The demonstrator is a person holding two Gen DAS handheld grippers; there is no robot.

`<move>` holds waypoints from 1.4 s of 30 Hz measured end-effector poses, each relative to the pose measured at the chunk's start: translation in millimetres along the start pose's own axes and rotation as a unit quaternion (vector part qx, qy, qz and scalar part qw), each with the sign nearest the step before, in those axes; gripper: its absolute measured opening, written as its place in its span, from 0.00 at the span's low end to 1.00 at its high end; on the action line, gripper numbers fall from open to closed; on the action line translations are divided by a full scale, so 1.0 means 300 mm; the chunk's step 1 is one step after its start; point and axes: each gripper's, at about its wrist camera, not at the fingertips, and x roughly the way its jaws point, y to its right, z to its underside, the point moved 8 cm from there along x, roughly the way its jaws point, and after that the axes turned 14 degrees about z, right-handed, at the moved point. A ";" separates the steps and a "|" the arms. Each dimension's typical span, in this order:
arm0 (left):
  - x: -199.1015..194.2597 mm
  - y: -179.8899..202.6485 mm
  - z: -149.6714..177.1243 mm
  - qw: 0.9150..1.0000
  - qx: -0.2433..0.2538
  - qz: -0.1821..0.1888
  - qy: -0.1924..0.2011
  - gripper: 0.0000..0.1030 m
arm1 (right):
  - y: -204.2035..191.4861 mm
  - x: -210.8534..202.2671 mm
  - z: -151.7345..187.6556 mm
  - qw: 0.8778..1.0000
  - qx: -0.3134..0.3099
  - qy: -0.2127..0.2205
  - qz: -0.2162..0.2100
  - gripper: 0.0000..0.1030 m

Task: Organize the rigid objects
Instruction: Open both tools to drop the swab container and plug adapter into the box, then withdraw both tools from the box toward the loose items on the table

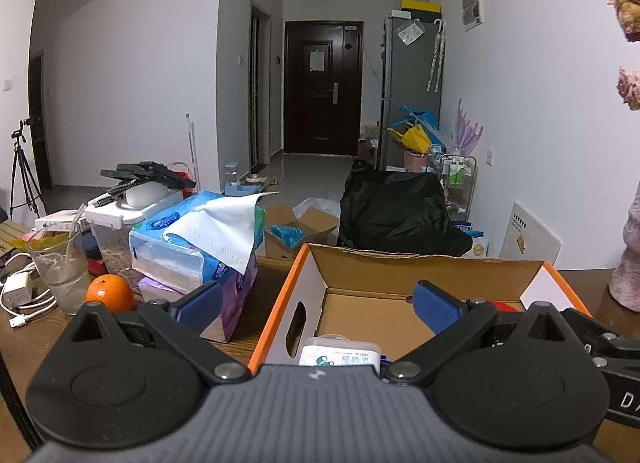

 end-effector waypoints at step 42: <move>-0.305 0.113 0.237 0.998 0.025 0.043 -0.045 1.00 | 0.246 -0.302 0.218 0.999 -0.018 -0.028 0.017 1.00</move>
